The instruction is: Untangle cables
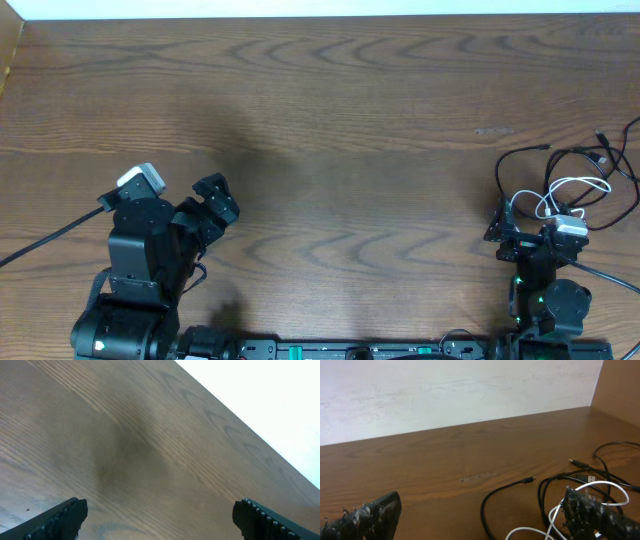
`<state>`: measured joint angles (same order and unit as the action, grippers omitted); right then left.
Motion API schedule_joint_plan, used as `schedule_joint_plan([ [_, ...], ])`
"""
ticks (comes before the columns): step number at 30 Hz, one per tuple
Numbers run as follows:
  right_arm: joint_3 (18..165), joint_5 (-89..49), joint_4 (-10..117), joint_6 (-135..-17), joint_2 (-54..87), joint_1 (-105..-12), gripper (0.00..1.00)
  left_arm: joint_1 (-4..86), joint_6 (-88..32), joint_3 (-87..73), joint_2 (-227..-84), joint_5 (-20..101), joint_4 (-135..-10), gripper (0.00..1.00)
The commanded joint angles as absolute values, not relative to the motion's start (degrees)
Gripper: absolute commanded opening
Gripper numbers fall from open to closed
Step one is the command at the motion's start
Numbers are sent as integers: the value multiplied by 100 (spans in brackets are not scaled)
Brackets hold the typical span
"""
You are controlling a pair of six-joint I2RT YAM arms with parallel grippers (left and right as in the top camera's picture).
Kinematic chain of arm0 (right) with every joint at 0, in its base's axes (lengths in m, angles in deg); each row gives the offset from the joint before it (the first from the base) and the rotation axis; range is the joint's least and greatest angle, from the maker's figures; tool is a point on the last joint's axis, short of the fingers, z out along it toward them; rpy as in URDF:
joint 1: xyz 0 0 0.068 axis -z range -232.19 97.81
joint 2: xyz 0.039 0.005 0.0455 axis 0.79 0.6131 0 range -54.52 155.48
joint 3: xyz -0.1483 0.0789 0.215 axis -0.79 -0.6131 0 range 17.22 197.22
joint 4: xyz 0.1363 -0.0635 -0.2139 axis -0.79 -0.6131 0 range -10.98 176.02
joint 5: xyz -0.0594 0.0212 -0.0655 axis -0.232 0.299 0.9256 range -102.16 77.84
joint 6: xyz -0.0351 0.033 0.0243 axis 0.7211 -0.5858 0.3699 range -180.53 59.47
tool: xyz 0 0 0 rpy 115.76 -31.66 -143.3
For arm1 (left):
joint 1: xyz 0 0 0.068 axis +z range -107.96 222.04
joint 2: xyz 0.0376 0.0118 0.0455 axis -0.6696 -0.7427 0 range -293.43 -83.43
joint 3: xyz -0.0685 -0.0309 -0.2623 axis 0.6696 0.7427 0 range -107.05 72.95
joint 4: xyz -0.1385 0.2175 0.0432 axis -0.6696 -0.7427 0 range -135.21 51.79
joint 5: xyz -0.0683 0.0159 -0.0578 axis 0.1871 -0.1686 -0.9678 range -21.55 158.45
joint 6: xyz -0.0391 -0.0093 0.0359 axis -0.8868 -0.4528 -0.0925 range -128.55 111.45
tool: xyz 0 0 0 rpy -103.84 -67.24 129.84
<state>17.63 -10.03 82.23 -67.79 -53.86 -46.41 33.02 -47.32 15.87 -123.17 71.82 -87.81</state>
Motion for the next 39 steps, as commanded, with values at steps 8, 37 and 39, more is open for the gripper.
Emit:
schedule_joint_plan([
  [8, 1750, -1018, 8216, -6862, -5425, -4617, 99, 3309, -4675, 1839, -11843, 7259, -8960, 98],
  [37, 1750, -1018, 8216, -6862, -5425, -4617, 99, 3309, -4675, 3382, -8790, 7257, -8958, 98],
  [39, 1747, -1018, 8216, -6862, -5425, -4617, 99, 3309, -4675, 3469, -8676, 7257, -8958, 98],
])
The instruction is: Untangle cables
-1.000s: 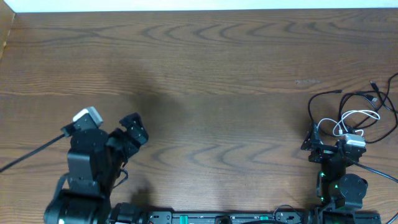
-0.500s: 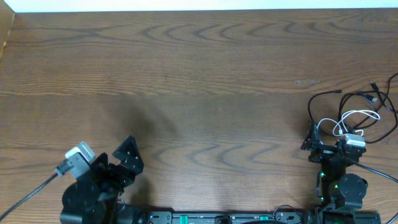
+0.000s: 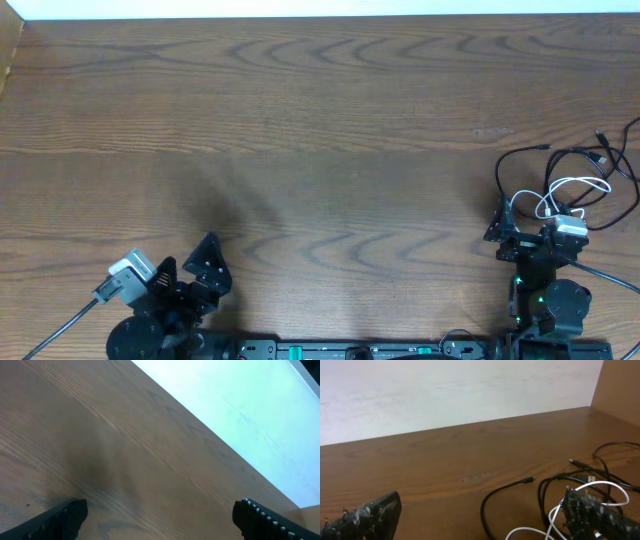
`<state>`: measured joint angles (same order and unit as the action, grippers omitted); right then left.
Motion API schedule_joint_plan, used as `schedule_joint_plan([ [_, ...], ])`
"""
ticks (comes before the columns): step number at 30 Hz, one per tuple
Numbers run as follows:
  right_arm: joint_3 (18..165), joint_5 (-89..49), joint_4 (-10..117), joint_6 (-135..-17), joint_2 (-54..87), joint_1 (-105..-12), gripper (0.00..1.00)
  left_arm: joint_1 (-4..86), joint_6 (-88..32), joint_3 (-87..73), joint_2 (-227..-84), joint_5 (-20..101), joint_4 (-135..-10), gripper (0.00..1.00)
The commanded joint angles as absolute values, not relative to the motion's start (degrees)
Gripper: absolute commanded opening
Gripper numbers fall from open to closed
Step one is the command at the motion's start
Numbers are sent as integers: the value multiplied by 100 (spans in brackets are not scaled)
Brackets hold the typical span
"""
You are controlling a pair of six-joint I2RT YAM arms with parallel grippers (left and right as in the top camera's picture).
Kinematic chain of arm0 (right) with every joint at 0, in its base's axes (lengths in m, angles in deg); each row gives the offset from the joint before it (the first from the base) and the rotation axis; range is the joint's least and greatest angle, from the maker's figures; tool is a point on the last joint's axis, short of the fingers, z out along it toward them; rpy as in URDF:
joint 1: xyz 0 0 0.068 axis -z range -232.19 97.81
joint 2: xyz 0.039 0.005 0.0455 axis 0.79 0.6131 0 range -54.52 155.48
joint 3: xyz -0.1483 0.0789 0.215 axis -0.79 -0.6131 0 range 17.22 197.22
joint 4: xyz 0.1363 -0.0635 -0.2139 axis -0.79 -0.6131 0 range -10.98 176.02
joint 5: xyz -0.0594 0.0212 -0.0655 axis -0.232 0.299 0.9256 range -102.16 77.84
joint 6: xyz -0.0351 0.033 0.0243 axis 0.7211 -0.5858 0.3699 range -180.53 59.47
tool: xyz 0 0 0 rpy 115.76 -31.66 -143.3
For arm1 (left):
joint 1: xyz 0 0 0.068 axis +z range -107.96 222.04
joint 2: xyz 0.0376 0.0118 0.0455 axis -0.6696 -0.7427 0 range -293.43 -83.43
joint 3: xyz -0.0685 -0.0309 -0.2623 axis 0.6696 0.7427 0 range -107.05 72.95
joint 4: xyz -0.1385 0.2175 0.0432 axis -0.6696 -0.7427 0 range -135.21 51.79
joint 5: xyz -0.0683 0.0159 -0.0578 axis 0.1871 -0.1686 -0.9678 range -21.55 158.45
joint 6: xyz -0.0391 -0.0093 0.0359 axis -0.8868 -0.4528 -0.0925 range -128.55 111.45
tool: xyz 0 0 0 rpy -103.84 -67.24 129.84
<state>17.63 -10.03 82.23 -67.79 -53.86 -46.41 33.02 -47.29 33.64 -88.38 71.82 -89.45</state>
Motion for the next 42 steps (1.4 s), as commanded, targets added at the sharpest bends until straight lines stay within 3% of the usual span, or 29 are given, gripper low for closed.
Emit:
schedule_joint_plan([
  [1, 1750, -1018, 8216, -6862, -5425, -4617, 99, 3309, -4675, 3526, -8602, 7257, -8958, 98],
  [15, 1750, -1018, 8216, -6862, -5425, -4617, 99, 3306, -4675, 4153, -8353, 7257, -8788, 98],
  [32, 1750, -1018, 8216, -6862, -5425, -4617, 99, 3306, -4675, 5275, -8350, 7257, -5358, 98],
  [42, 1747, -1018, 8216, -6862, -5425, -4617, 99, 2926, -4675, 5325, -8348, 7259, -4812, 98],
])
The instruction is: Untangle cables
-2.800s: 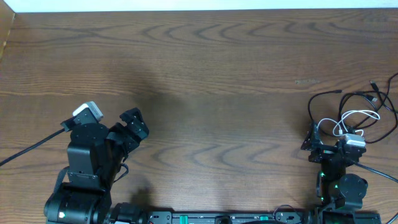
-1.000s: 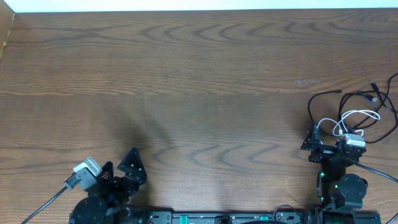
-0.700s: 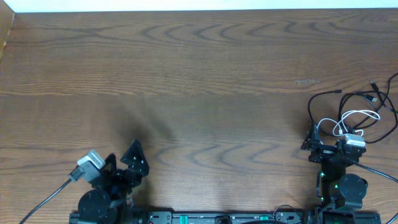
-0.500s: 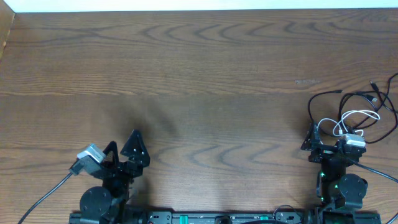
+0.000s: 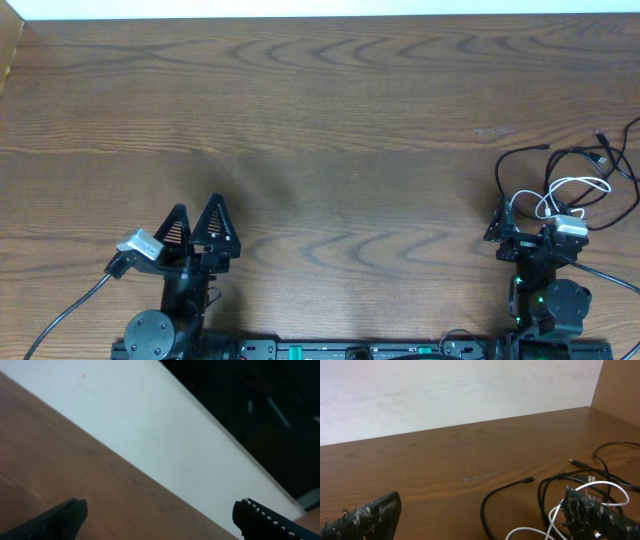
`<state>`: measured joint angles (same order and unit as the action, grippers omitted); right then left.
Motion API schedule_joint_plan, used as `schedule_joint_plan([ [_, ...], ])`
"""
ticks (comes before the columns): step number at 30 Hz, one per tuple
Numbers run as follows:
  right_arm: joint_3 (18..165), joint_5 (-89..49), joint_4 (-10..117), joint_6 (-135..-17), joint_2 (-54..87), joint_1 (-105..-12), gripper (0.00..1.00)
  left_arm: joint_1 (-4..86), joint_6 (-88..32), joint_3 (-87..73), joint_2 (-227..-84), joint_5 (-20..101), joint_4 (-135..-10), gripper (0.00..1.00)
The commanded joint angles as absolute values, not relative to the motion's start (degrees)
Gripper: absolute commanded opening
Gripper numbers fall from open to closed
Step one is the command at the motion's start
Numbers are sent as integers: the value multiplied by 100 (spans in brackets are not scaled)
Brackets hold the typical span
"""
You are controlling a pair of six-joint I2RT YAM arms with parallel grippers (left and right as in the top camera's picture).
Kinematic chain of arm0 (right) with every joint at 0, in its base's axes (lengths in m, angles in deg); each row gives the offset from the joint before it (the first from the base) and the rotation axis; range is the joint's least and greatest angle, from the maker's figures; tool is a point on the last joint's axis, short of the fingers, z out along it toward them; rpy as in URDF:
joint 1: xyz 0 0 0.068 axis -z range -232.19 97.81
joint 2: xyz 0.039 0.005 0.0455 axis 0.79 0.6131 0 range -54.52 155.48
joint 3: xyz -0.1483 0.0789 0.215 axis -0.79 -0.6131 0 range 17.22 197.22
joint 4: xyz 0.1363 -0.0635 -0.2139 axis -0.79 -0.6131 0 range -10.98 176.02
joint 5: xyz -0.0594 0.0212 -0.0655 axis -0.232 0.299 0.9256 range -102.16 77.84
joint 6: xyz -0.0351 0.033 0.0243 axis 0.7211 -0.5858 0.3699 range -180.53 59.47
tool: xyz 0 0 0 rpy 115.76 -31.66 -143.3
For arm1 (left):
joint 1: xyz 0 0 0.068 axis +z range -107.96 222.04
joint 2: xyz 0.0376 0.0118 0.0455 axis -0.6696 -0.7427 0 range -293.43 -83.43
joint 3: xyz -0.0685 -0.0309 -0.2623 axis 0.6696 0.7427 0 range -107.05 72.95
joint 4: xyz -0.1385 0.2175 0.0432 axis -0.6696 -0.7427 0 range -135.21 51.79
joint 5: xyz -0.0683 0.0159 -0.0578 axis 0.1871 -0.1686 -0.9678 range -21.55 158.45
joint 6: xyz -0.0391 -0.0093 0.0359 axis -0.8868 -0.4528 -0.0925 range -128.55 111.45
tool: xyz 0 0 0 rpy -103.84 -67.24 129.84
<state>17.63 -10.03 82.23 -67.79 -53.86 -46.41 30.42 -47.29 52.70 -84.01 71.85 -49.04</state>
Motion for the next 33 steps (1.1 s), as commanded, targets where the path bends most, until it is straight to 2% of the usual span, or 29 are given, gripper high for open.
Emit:
schedule_joint_plan([
  [1, 1750, -1018, 8216, -6862, -5425, -4617, 99, 2878, -4675, 5382, -8348, 7257, -4696, 98],
  [6, 1747, -1018, 8216, -6862, -5425, -4617, 99, 2806, -4675, 5924, -8348, 7259, -3787, 98],
  [18, 1747, -1018, 8216, -6862, -5425, -4617, 99, 2616, -4675, 7283, -8348, 7257, -3837, 98],
  [33, 1750, -1018, 8216, -6862, -5425, -4617, 99, 2609, -4675, 7272, -8348, 7257, -4193, 98],
])
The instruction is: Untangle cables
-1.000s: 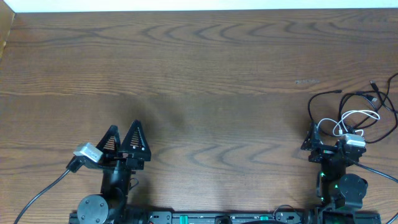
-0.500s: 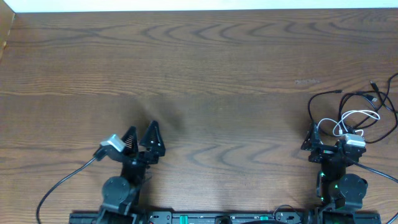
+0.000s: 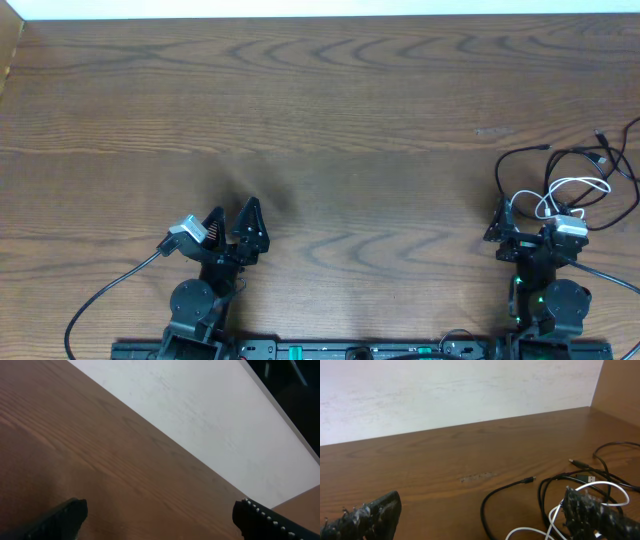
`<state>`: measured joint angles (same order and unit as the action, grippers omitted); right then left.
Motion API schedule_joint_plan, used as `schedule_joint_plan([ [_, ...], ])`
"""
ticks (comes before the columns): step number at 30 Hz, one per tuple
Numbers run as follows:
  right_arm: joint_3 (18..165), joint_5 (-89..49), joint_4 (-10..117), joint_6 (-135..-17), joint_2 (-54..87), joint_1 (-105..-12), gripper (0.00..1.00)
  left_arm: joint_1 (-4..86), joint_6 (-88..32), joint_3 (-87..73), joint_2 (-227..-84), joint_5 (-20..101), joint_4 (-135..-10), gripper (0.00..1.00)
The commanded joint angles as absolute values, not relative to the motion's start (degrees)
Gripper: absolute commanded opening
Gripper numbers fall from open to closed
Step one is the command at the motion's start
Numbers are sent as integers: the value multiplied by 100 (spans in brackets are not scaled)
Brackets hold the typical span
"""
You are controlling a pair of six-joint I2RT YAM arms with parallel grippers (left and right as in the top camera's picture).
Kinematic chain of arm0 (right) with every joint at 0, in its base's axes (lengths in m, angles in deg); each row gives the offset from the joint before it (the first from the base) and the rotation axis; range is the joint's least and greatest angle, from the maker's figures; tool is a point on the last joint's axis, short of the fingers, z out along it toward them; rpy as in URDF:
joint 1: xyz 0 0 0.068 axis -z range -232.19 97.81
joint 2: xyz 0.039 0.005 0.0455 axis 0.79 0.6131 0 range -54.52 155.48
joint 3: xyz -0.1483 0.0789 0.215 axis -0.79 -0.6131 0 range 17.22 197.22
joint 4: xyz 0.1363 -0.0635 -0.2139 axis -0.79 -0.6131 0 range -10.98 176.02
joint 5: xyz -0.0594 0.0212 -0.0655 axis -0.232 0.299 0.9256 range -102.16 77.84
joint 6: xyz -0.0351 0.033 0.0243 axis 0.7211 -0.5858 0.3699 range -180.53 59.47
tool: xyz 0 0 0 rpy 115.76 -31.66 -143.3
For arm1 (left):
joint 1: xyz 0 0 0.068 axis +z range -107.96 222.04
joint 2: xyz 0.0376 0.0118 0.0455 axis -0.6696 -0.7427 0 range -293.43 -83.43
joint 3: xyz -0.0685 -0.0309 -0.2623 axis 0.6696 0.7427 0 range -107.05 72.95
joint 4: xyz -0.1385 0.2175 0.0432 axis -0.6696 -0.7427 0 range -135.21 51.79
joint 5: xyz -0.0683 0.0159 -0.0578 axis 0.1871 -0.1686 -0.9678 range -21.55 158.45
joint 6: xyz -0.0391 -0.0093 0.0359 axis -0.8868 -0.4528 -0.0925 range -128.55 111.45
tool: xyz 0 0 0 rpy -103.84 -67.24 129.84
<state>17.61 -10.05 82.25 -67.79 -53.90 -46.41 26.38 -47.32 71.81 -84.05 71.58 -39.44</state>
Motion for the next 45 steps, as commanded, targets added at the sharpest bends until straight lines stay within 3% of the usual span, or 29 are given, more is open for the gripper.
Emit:
schedule_joint_plan([
  [1, 1750, -1018, 8216, -6862, -5425, -4617, 99, 2609, -4675, 7272, -8348, 7255, -4193, 98],
  [18, 1750, -1018, 8216, -6862, -5425, -4617, 99, 2620, -4675, 7272, -8350, 7257, -4195, 98],
  [29, 1747, -1018, 8216, -6862, -5425, -4617, 99, 3636, -4675, 7272, -8350, 7257, -4195, 98],
  [45, 1750, -1018, 8216, -6862, -5425, -4617, 99, 3674, -4675, 7272, -8361, 7257, -4195, 98],
])
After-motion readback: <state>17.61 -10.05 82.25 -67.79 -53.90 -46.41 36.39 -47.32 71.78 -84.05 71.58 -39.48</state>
